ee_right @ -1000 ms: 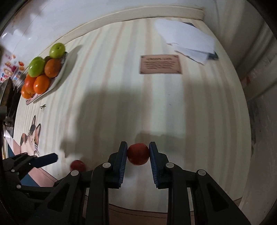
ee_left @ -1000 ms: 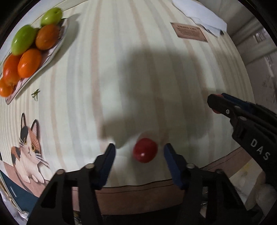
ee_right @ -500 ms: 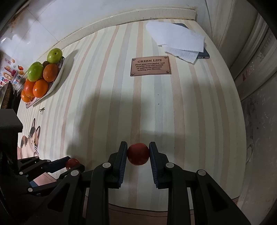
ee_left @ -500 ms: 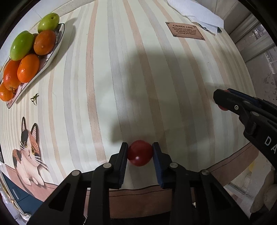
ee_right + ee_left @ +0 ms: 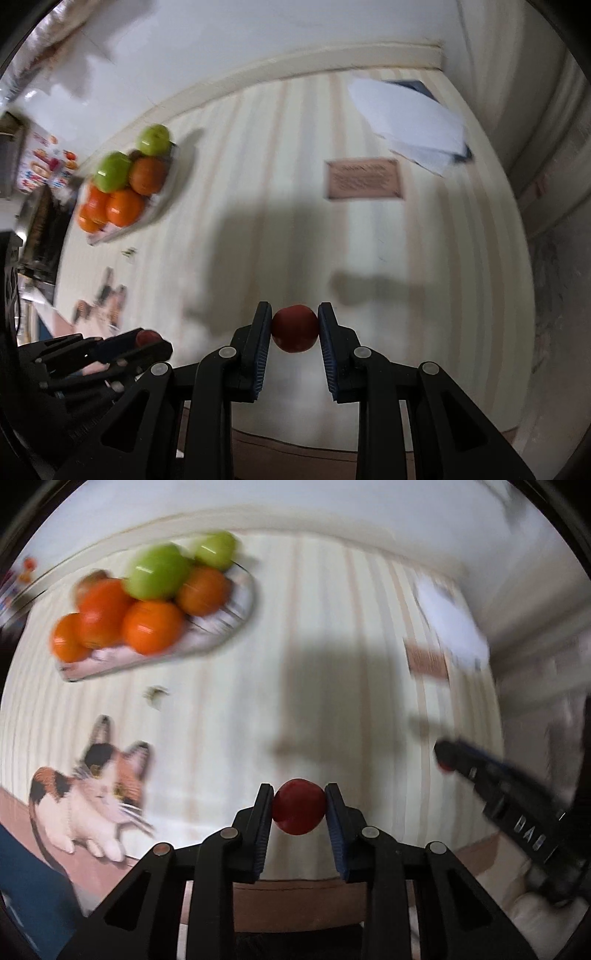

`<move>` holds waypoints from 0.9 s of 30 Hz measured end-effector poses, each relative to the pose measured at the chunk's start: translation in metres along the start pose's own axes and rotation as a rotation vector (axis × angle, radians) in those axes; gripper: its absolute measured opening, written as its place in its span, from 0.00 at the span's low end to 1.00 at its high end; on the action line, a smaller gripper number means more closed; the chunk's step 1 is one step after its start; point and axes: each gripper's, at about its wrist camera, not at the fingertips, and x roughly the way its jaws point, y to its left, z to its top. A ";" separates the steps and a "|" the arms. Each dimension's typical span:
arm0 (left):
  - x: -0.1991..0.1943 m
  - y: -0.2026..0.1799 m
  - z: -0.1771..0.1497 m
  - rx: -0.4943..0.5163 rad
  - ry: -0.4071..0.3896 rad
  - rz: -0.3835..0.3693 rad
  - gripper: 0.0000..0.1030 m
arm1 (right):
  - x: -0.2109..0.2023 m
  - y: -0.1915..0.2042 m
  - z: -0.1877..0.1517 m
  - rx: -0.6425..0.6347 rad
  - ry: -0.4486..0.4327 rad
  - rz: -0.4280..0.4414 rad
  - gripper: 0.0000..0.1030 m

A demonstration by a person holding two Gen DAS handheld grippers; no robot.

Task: Organize fruits
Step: 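Carry both cherry tomatoes to the plate and lower them among the fruit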

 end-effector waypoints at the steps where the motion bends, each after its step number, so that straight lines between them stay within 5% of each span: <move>1: -0.011 0.012 0.006 -0.032 -0.022 -0.008 0.25 | -0.001 0.007 0.004 0.002 -0.003 0.032 0.27; 7: -0.047 0.090 0.034 -0.200 -0.104 -0.031 0.25 | 0.013 0.072 0.038 -0.042 0.011 0.213 0.27; 13: -0.030 0.146 0.067 -0.330 -0.095 -0.059 0.25 | 0.054 0.143 0.070 -0.137 0.037 0.283 0.27; 27: 0.023 0.240 0.098 -0.508 -0.016 -0.104 0.25 | 0.150 0.257 0.080 -0.313 0.068 0.303 0.27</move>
